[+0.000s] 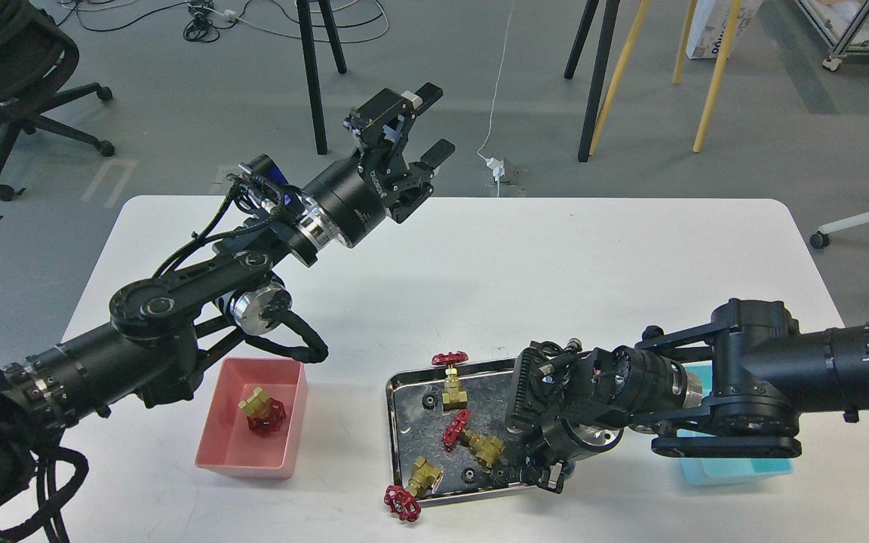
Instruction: Place valve in pink box and gear in blue box
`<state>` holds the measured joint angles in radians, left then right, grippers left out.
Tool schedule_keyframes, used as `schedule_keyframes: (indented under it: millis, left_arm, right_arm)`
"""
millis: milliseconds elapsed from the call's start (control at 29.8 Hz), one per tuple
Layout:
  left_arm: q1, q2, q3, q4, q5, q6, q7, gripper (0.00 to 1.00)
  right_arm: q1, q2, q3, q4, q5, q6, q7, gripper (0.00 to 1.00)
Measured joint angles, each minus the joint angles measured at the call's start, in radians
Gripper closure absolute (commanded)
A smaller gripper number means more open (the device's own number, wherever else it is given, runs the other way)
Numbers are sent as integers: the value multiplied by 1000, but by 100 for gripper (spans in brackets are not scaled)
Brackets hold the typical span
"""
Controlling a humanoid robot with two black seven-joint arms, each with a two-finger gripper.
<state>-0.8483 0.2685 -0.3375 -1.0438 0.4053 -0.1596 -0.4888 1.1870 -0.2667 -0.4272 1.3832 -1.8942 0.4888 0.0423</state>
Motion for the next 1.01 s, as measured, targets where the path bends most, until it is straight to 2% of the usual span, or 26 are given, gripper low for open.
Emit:
schedule_keyframes:
  millis: [168,335,503,637,804,871,972,1005]
  left_arm:
    - [0,0,0,0,0,0,0,18]
    - [0,0,0,0,0,0,0,18]
    - [0,0,0,1,-1,0,0,18]
    - [0,0,0,0,-2,-1,0,18]
    - [0,0,0,0,-3,-2,0,18]
    - [0,0,0,-1,-3,-2,0,18]
    - [0,0,0,-1,-4,-2,0,18]
    - [0,0,0,0,-4,-2,0,18]
  right_arm:
    - [47,-22,24,11,9,0,2,96]
    - [124,-155,120,29,18,0,2,95]
    - [129,-436,186,149,18,0,2,95]
    - [66,-655,185,253,7,0,-7,95]
    - [-23,-784,209,298,-11,0,-44,93]
    - [-42,-795,217,300,-12,0,-49,86]
    - [-67,-797,228,297,-16,0,-52,53]
    - [-76,-794,235,295,-16,0,-53,39]
